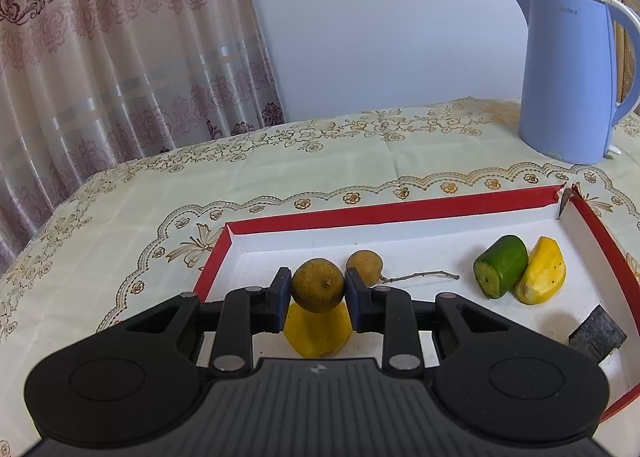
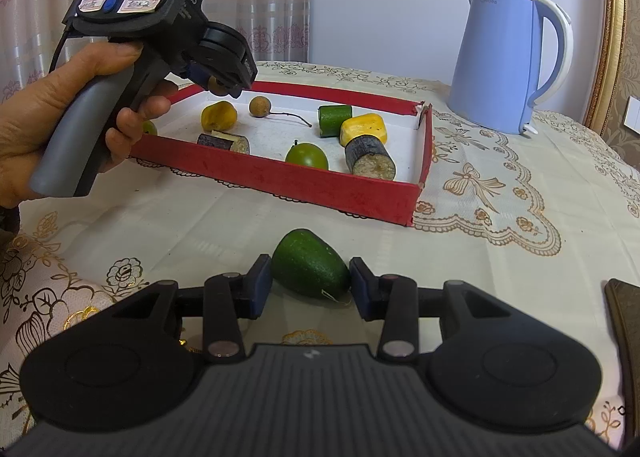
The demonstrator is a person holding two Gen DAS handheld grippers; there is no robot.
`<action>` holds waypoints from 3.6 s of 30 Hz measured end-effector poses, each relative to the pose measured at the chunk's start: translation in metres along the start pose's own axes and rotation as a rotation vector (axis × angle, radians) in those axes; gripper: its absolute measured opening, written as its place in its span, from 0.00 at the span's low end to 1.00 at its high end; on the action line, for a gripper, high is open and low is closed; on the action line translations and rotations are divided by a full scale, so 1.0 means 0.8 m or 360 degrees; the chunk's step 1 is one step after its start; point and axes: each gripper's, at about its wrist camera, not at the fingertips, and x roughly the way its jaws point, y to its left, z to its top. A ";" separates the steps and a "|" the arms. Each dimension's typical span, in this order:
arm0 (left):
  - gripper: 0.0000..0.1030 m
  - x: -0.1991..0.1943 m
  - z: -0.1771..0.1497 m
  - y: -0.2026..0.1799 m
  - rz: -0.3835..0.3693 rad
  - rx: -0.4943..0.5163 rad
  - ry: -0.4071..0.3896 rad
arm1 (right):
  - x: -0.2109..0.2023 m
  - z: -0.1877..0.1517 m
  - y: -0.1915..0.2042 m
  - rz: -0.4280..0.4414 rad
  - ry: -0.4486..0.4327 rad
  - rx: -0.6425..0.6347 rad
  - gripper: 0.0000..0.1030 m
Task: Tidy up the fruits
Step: 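Lower the round fruit into the tray and open the left gripper, then lift the green cucumber piece toward the tray with the right gripper, then lower the green cucumber piece into the tray and open the right gripper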
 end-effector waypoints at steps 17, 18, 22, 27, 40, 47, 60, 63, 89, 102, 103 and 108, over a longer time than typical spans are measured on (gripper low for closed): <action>0.27 0.006 0.002 0.000 0.0006 0.0006 0.0009 | -0.001 0.000 0.000 0.0000 -0.0001 0.0001 0.38; 0.27 0.005 0.002 -0.001 0.0006 0.0006 0.0009 | -0.002 0.000 0.001 0.0001 -0.0001 0.0001 0.38; 0.27 0.007 0.003 0.000 0.0006 0.0005 0.0012 | -0.002 0.000 0.000 0.0001 -0.0001 0.0001 0.38; 0.27 0.009 0.002 0.000 0.0008 0.0006 0.0015 | -0.002 -0.001 0.001 0.0001 -0.0001 0.0001 0.38; 0.27 0.011 0.001 -0.001 0.0005 0.0004 0.0022 | -0.002 -0.001 0.001 0.0000 -0.0002 0.0001 0.38; 0.28 0.007 0.002 -0.004 0.0029 0.0020 0.0012 | -0.002 -0.002 0.002 0.0000 -0.0002 0.0000 0.38; 0.76 -0.049 0.000 0.030 0.0035 -0.0069 -0.0078 | -0.006 0.007 0.002 -0.0002 -0.0037 -0.0027 0.38; 0.76 -0.068 -0.015 0.045 0.0024 -0.0111 -0.0087 | -0.010 0.020 -0.001 0.0011 -0.0081 -0.0026 0.38; 0.76 -0.123 -0.105 0.053 0.0042 -0.0072 -0.0018 | 0.032 0.146 -0.006 0.0007 -0.0299 -0.0108 0.38; 0.80 -0.115 -0.111 0.063 0.0066 -0.0090 0.0041 | 0.071 0.187 -0.011 -0.0048 -0.0310 -0.0025 0.38; 0.80 -0.114 -0.111 0.064 0.0065 -0.0092 0.0045 | 0.070 0.189 -0.014 -0.0051 -0.0318 0.0002 0.38; 0.80 -0.109 -0.112 0.070 0.0068 -0.0110 0.0067 | 0.055 0.204 -0.039 -0.0110 -0.0399 0.0090 0.38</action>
